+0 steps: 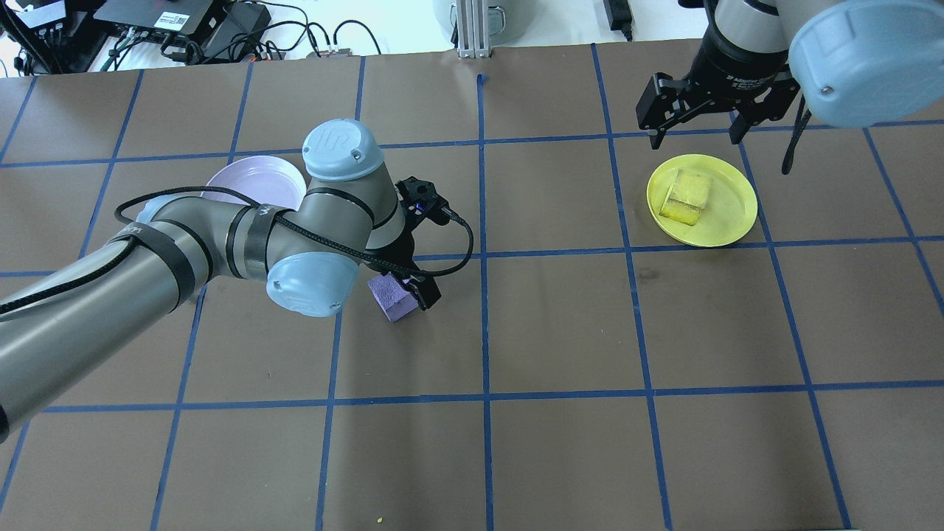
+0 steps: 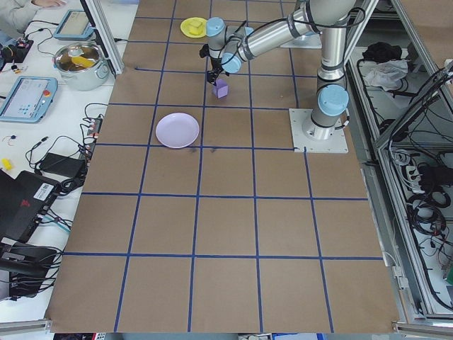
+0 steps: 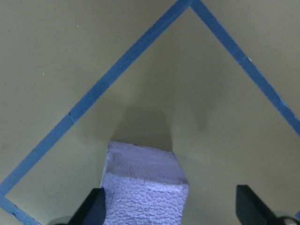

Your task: Sort blocks by color into plates

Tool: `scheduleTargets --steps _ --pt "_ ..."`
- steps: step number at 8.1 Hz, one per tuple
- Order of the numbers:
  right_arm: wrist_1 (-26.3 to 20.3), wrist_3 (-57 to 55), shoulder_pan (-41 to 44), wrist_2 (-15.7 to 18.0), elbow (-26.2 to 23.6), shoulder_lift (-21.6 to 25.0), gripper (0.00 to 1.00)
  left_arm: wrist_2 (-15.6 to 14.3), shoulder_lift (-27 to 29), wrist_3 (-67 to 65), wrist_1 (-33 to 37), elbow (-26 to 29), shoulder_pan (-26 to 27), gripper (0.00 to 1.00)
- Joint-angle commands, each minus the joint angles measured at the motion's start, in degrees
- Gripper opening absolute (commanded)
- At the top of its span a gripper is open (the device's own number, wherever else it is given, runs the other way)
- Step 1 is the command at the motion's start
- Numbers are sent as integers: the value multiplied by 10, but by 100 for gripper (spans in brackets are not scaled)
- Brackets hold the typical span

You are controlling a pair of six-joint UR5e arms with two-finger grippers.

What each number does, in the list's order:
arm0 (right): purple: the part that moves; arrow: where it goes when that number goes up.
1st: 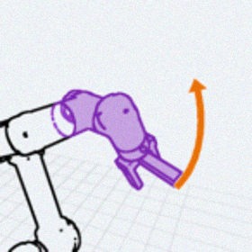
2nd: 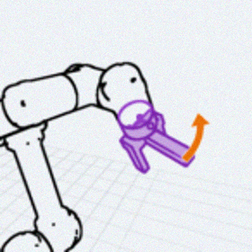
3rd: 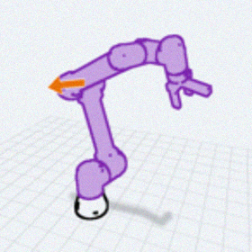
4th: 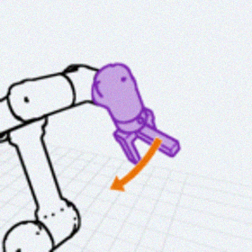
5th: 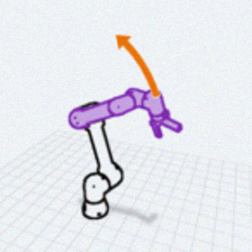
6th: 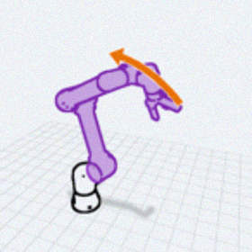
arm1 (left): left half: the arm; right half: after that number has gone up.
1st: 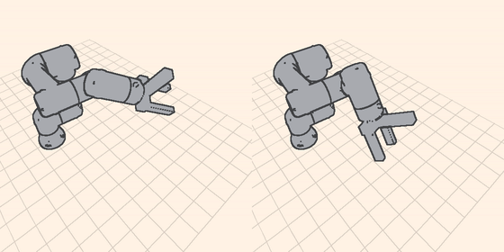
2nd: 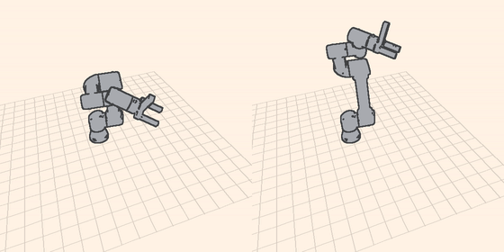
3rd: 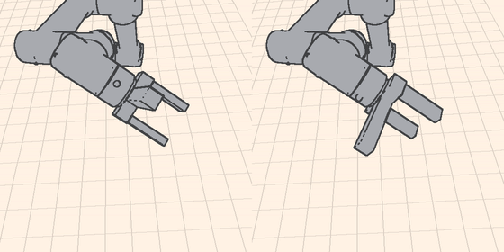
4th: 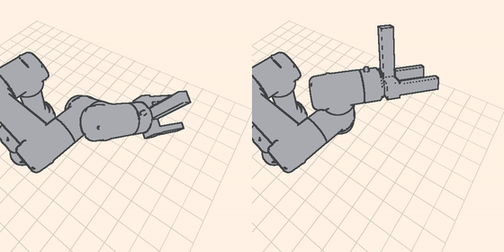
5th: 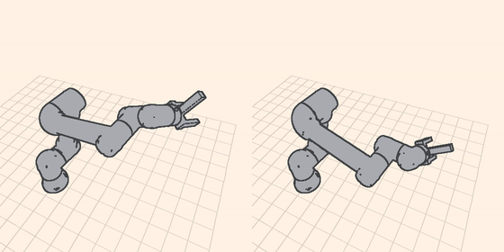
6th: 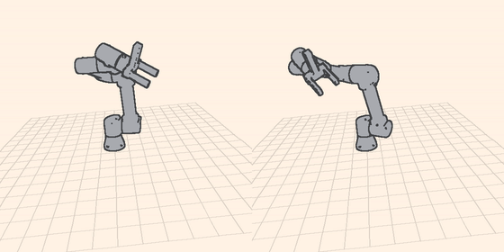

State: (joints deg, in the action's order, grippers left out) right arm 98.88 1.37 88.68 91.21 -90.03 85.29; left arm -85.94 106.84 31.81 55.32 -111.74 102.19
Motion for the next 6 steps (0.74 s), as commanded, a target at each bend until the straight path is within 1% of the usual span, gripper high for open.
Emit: scheduleTargets --steps 1,6 --pt "0 1 0 0 0 -1 100 -6 -6 28 -3 -2 0 100" --pt "0 1 0 -1 -1 -3 100 -7 -3 36 -3 -3 0 100"
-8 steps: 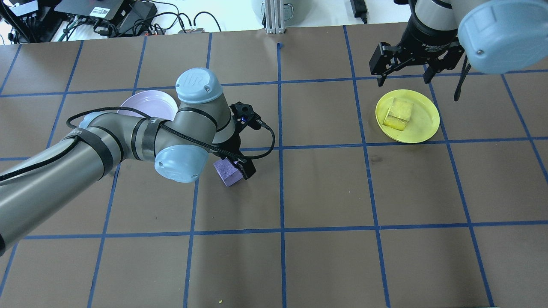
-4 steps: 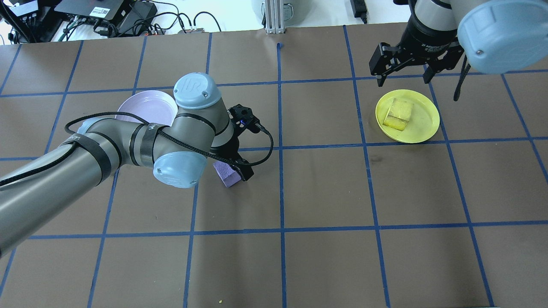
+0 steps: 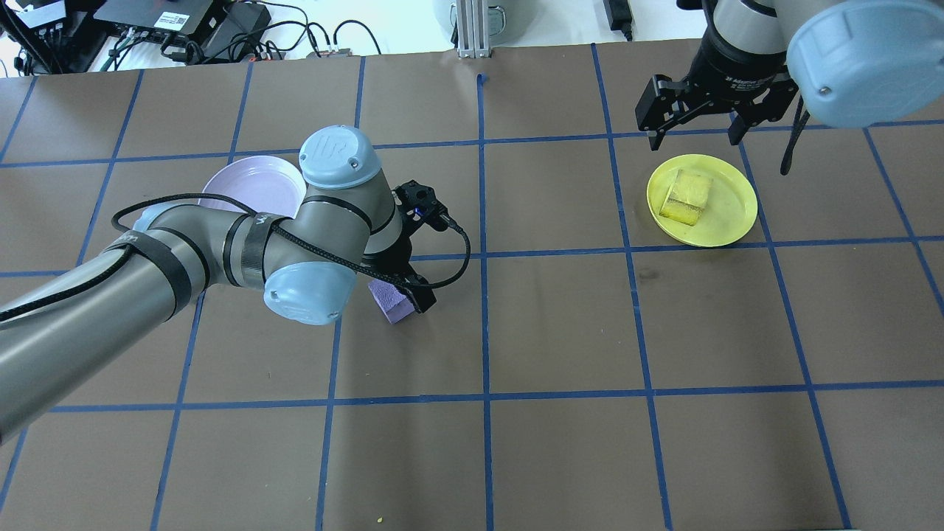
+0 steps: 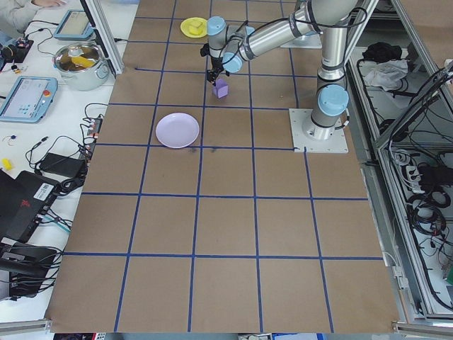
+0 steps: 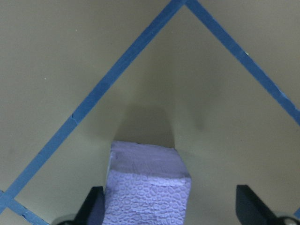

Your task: Sort blocks by color into plates

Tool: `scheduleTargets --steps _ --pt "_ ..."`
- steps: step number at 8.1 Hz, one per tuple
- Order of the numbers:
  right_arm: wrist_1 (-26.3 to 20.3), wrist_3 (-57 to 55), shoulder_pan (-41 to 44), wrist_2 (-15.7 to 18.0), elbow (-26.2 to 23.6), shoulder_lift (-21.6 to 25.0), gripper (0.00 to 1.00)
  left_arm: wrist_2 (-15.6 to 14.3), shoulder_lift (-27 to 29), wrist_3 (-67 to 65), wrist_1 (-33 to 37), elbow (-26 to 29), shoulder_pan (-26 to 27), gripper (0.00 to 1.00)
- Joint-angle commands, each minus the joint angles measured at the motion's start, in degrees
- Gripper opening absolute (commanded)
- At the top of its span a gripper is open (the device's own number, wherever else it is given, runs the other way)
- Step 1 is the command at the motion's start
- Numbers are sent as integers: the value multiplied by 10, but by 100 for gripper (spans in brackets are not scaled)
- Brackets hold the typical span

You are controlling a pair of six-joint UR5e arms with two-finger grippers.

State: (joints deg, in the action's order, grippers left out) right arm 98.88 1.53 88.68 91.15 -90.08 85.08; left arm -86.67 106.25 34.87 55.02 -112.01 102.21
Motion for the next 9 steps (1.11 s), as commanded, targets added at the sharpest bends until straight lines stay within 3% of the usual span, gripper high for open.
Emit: scheduleTargets --steps 1,3,6,7,8,9 --pt "0 0 0 -4 0 -1 100 -1 3 12 0 0 0 100" --pt "-1 0 0 -4 0 -1 100 -18 6 22 0 -1 0 100" --pt "-2 1 0 0 0 -1 100 -18 12 21 0 -2 0 100" --pt "-2 1 0 0 0 -1 100 -18 12 22 0 -2 0 95" --pt "-2 1 0 1 0 -1 100 -18 12 27 0 -1 0 77" --pt "-2 1 0 0 0 -1 100 -18 12 29 0 -1 -1 44"
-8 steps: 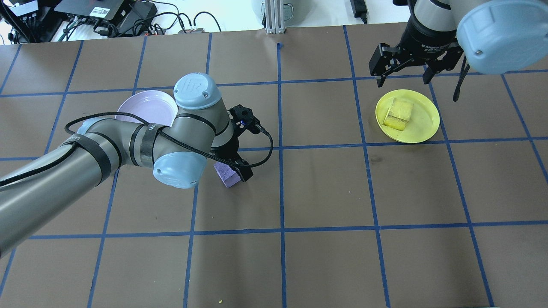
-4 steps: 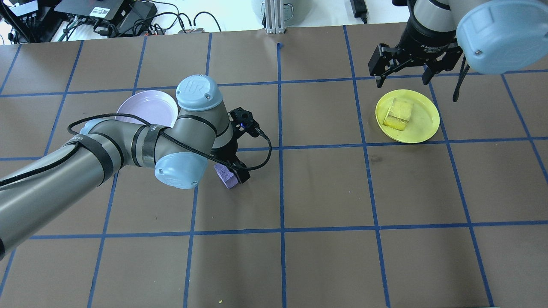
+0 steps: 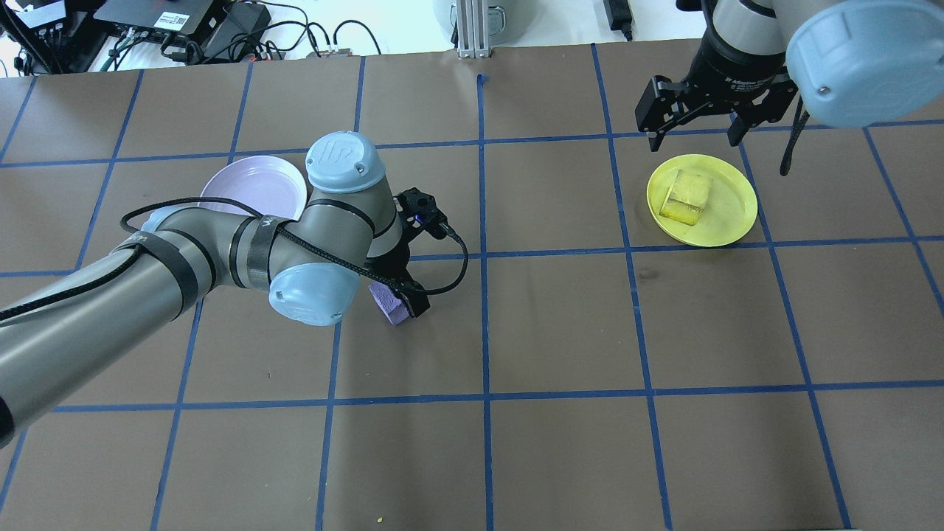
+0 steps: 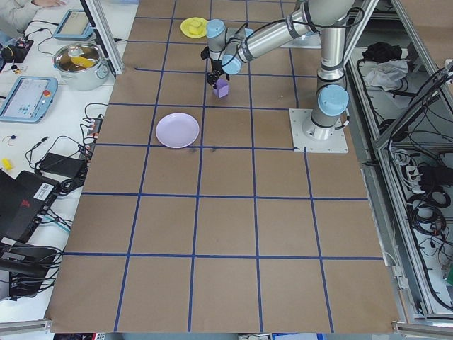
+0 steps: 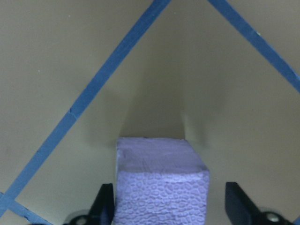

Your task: Sort blocks by color into plates

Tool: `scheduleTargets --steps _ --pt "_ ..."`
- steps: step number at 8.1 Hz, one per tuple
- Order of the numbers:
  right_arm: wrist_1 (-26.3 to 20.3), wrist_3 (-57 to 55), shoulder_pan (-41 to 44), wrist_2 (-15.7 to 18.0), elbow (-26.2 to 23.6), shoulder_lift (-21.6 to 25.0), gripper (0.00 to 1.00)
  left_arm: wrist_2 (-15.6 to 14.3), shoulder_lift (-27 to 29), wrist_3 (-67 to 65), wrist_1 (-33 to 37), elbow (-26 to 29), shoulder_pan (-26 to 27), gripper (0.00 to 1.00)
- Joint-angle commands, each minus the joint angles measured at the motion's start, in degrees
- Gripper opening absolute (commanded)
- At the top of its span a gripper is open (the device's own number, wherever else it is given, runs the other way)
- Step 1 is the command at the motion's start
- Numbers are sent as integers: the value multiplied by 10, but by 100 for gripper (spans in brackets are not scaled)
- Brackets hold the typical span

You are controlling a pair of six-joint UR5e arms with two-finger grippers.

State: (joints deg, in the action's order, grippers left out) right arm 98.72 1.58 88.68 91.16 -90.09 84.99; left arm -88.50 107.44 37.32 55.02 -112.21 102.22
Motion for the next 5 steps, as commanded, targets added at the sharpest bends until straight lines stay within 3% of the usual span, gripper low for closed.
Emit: scheduleTargets --steps 1,2,4,5 --pt "0 0 0 0 0 0 100 0 -1 6 -1 4 -3 26" --pt "0 0 0 0 0 0 100 2 1 33 0 5 -18 2" --pt "0 0 0 0 0 0 100 -1 -14 67 49 12 -65 0" --pt "1 0 0 1 0 0 100 -2 -22 48 63 48 -77 0"
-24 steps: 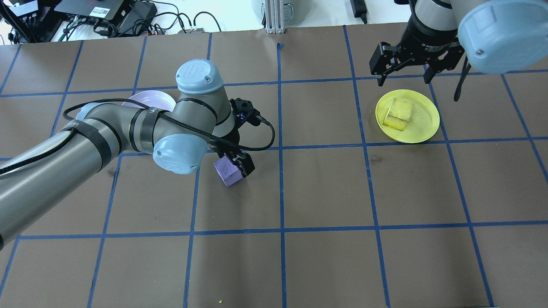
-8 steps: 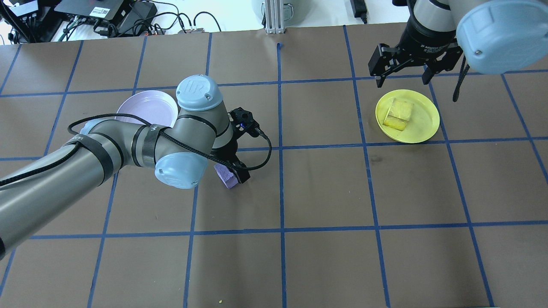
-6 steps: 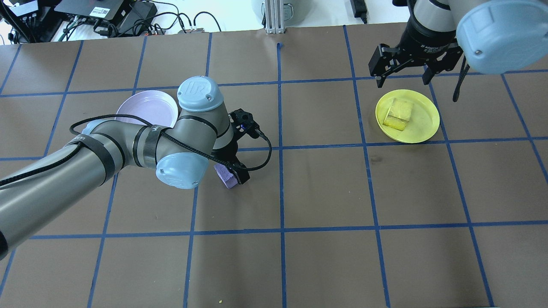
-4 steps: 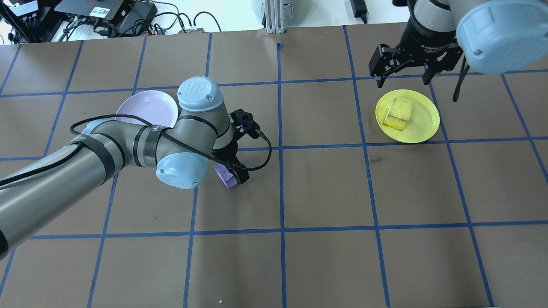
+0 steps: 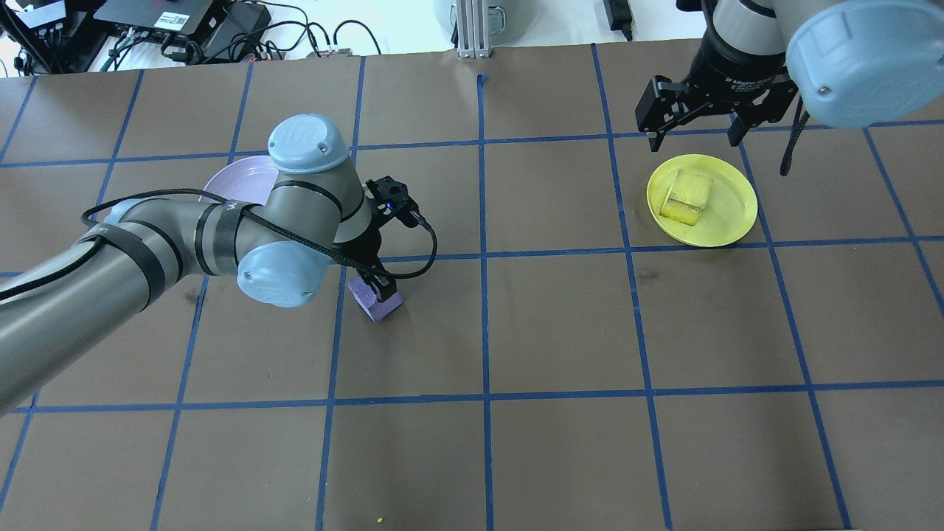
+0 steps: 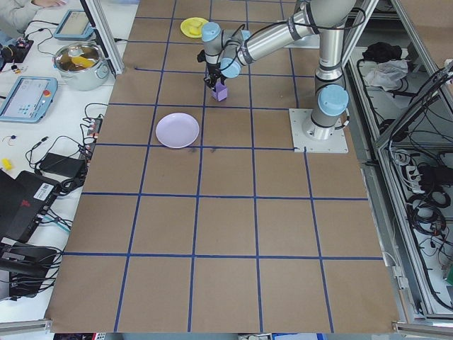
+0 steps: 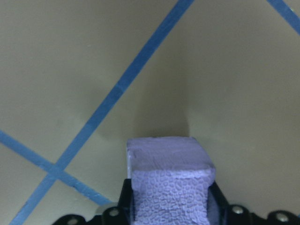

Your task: Sort blocks by color into plates

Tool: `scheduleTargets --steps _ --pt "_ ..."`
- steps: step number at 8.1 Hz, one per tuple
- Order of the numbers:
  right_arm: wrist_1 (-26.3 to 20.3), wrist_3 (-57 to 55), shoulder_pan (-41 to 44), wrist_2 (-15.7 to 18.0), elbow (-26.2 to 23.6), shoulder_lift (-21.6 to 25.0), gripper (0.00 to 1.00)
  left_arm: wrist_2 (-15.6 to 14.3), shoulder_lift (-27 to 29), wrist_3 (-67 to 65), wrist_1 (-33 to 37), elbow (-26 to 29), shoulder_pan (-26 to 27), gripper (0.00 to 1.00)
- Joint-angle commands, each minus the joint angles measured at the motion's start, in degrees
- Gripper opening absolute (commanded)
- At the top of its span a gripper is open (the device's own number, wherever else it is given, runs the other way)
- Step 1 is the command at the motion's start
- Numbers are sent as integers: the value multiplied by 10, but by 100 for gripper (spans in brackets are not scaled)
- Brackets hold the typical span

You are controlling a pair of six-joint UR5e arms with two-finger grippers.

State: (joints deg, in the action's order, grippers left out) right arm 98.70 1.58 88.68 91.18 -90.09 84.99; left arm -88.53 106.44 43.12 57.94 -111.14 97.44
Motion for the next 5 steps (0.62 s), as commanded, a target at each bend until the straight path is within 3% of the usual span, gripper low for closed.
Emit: scheduleTargets --steps 1,3,5 --pt "0 0 0 1 0 0 100 -1 -20 -58 116 103 -37 0" --pt "0 0 0 1 0 0 100 0 -8 -125 253 266 -79 0" --pt "0 -1 0 1 0 0 100 0 14 -146 254 292 -170 2"
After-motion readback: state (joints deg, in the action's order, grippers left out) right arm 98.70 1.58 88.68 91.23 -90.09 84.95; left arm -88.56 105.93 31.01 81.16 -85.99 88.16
